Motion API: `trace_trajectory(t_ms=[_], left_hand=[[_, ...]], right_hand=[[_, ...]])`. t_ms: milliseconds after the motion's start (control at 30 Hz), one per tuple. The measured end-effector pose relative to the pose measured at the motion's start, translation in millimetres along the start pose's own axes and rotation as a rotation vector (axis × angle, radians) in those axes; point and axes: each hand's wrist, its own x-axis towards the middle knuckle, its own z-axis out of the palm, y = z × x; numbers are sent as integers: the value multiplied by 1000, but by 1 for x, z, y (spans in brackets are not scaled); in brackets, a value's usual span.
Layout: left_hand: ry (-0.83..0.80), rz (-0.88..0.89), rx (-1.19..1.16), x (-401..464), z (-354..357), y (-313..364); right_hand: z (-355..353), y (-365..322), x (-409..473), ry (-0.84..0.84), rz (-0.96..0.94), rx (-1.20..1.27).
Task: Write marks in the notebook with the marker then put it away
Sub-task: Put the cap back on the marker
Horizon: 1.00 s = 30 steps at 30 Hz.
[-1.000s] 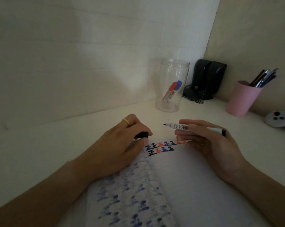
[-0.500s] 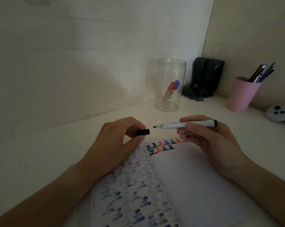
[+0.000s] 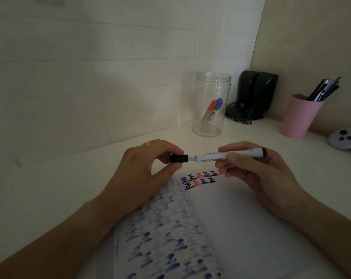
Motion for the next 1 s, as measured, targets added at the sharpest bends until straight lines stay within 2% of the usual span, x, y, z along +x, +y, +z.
trace_trajectory(t_ms=[367, 700, 1000], left_hand=[[29, 11, -30, 2, -3, 9], [-52, -71, -337, -2, -4, 14], [-11, -15, -305, -6, -8, 24]], right_hand=[[4, -4, -5, -58, 42, 36], [4, -7, -8, -73, 53, -8], [12, -11, -14, -48, 144, 34]])
